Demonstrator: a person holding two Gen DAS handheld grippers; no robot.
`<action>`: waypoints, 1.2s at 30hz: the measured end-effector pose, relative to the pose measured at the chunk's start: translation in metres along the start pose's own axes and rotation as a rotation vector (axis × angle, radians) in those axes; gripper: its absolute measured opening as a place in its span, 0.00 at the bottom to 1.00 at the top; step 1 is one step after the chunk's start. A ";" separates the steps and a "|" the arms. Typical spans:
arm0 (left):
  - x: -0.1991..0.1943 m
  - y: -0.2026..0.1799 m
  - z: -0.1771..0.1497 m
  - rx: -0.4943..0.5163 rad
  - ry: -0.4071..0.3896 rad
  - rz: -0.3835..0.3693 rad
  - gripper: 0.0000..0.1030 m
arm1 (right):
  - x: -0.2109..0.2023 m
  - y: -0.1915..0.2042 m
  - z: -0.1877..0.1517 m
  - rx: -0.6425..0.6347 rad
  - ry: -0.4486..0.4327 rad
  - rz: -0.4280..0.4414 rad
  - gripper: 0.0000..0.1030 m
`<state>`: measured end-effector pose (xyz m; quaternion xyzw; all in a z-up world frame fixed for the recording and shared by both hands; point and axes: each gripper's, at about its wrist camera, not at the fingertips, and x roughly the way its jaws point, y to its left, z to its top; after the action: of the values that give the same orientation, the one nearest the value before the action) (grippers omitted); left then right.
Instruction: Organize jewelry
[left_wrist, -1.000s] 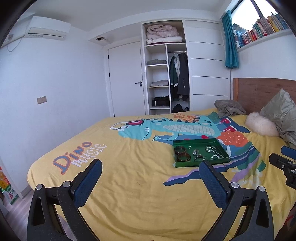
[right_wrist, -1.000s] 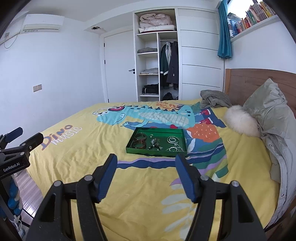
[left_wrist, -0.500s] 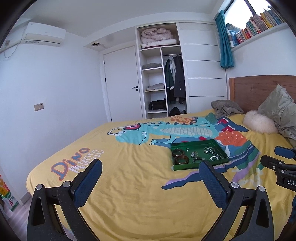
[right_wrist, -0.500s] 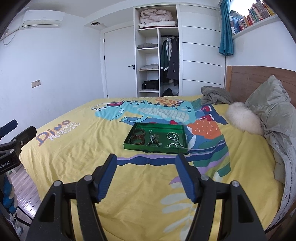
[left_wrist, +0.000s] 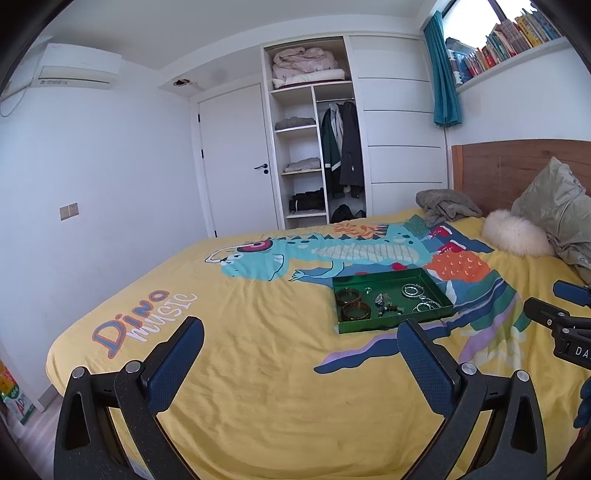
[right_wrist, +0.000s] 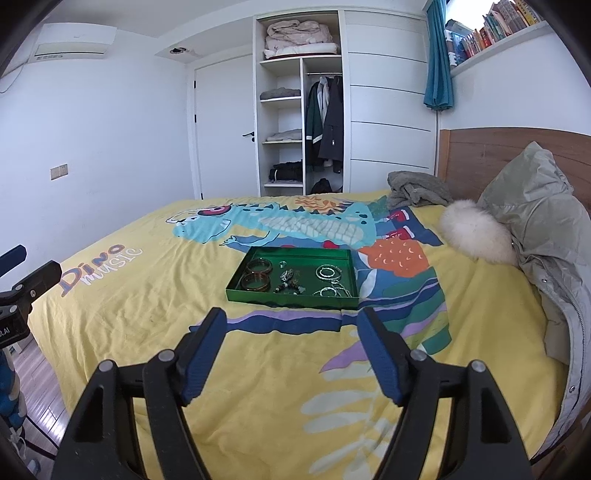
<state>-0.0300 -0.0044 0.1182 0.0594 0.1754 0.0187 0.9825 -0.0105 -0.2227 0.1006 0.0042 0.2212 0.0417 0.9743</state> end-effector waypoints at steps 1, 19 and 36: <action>0.002 0.000 0.000 -0.001 0.005 -0.003 1.00 | 0.000 0.000 0.000 0.000 -0.001 -0.003 0.71; 0.010 -0.003 -0.004 0.005 0.032 -0.018 1.00 | 0.006 -0.003 -0.002 0.005 -0.018 -0.033 0.77; 0.012 -0.006 -0.006 0.010 0.042 -0.035 1.00 | 0.008 -0.010 -0.007 0.016 -0.004 -0.037 0.77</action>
<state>-0.0210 -0.0093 0.1079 0.0609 0.1969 0.0020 0.9785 -0.0052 -0.2325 0.0906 0.0082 0.2195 0.0220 0.9753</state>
